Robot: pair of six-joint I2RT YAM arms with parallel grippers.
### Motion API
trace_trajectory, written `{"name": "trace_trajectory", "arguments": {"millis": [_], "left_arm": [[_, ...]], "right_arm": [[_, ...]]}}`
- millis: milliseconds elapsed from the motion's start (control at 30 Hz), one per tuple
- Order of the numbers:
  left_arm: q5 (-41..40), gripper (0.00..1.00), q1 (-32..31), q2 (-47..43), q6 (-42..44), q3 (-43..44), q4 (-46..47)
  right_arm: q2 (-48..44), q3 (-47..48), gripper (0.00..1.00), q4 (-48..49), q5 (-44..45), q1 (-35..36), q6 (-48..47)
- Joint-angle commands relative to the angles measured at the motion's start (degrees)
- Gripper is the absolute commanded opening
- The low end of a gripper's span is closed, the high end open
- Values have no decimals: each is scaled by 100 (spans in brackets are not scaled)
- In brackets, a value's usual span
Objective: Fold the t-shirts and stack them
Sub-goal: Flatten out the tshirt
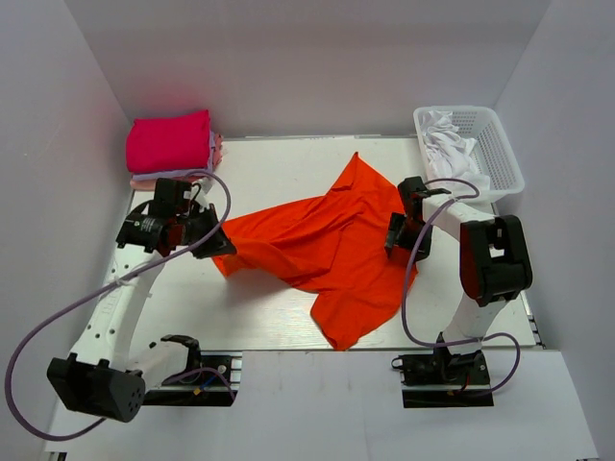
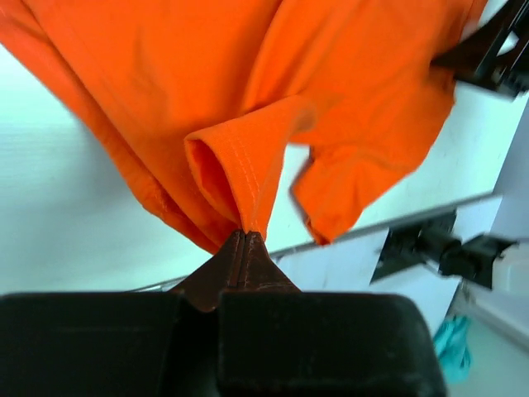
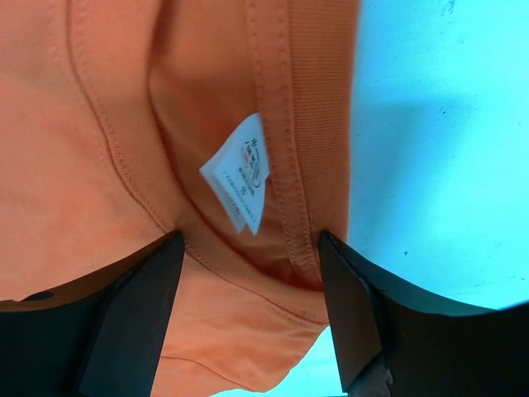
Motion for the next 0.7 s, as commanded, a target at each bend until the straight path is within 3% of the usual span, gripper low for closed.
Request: {"name": "trace_trajectory", "arguments": {"millis": [0, 167, 333, 600, 667], "left_arm": [[-490, 0, 37, -13, -331, 288, 98], [-181, 0, 37, 287, -331, -61, 819], [38, 0, 37, 996, -331, -432, 2408], [-129, 0, 37, 2271, -332, -432, 3308], [-102, 11, 37, 2501, -217, -179, 3117]], "right_arm": [[35, 20, 71, -143, -123, -34, 87], [-61, 195, 71, -37, -114, -34, -36], [-61, 213, 71, 24, -211, -25, -54], [-61, 318, 71, -72, -80, -16, -133], [-53, 388, 71, -116, -1, -34, -177]]}}
